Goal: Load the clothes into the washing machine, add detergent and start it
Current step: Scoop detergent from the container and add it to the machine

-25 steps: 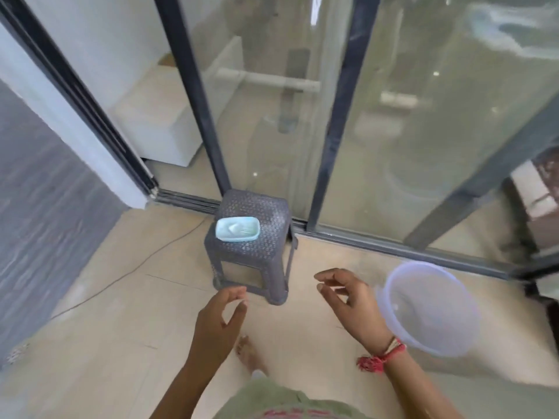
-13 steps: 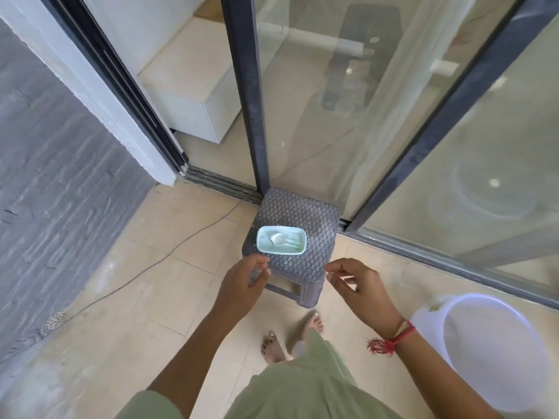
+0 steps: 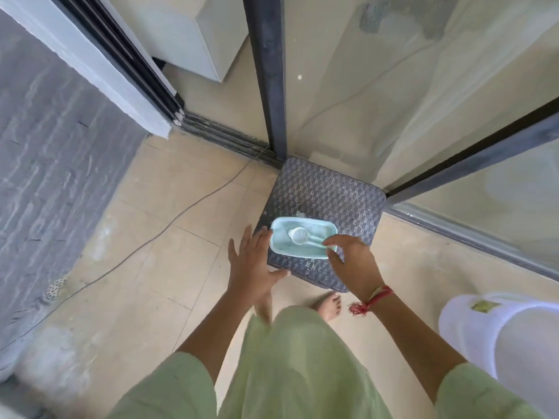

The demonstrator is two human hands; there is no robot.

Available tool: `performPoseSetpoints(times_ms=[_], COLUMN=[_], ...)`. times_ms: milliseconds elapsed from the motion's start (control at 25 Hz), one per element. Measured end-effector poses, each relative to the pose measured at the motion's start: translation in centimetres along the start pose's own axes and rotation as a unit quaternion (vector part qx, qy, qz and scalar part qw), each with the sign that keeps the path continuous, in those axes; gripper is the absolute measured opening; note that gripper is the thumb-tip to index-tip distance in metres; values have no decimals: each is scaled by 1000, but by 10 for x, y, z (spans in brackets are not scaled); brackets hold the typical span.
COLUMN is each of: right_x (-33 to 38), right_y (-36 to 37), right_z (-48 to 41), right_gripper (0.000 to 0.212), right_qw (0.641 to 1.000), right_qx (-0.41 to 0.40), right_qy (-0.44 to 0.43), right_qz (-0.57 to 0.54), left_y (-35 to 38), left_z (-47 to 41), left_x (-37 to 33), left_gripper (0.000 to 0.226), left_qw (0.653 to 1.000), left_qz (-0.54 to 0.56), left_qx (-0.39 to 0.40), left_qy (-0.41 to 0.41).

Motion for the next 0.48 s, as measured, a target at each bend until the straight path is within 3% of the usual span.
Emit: performPoseSetpoints(times_ms=[120,280,360,480], right_x=[-19,-31,-35,-39], right_y=[32,67,74,75], right_z=[-29,-47,-50,-46], right_gripper=[29,36,32,17], right_qw=[995,975,977,985], right_qx=[21,108,81,-35], right_qy=[25,10,1,-37], right_qz=[93,192,198,164], left_y=[17,34,38,41], left_z=[-41,-74,-83,-88], left_x=[5,4,6,12], left_gripper=[112,119,116,103], left_qw=[993,985,984,986], left_qz=[-103,-133,-120,-50], left_qx=[48,58,44,18], left_qy=[36,94,121,157])
Point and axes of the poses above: each hand's wrist, its own z-axis away from the middle knuckle, its own y-axis out of the palm, x = y × z, the point moved 4 cm from there along -z, towards the middle knuckle, and after that the axes turned 11 degrees about -y, right-handed, at the moved point
